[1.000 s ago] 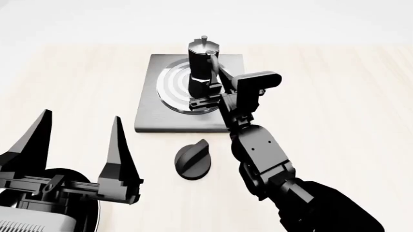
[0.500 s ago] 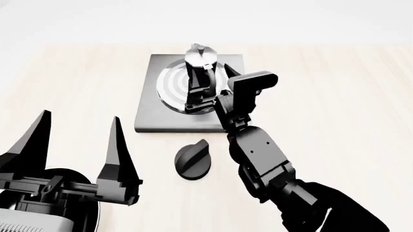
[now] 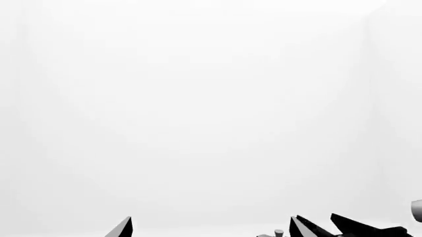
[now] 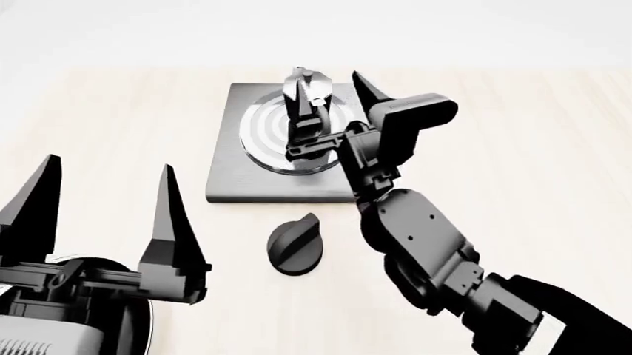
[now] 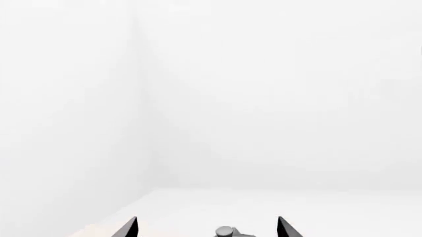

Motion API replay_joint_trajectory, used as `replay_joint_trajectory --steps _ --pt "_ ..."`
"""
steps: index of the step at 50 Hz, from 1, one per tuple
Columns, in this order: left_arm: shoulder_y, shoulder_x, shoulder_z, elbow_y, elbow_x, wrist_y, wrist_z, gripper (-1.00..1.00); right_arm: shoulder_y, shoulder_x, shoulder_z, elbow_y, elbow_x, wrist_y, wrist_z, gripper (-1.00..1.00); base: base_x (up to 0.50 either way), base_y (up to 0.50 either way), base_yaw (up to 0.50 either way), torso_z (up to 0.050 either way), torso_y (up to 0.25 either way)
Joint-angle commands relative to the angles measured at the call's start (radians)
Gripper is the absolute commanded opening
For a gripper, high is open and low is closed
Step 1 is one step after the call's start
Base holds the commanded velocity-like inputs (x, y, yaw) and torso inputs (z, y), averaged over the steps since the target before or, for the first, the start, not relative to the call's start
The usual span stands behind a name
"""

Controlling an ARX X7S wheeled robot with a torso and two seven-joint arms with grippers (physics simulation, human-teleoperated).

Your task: Turn on the stove and put the moka pot on it.

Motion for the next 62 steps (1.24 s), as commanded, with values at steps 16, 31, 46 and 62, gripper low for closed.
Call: replay_joint_trajectory --steps 16,31,46,62 --pt "-0.336 -0.074 -0.06 0.226 -0.06 -0.406 -0.08 1.0 0.207 0.306 0.057 -0.664 -0.154 0.209 0.484 1.0 0.0 0.0 0.0 0.0 0.0" --pt "-0.865 -0.313 0.368 0.268 -0.191 -0.44 -0.377 1.0 0.336 0.522 0.107 -1.008 -0.196 0.449 0.782 1.0 0.0 0.0 0.0 0.0 0.0" --pt "-1.967 -0.434 1.484 0.268 -0.287 -0.171 -0.73 1.0 0.441 0.769 0.15 -1.41 -0.178 0.68 1.014 1.0 0.0 0.0 0.0 0.0 0.0" --pt "-2.276 -0.462 1.9 0.268 -0.218 -0.01 -0.818 1.0 0.869 1.044 -0.236 -1.584 -0.118 0.545 1.127 1.0 0.0 0.0 0.0 0.0 0.0"
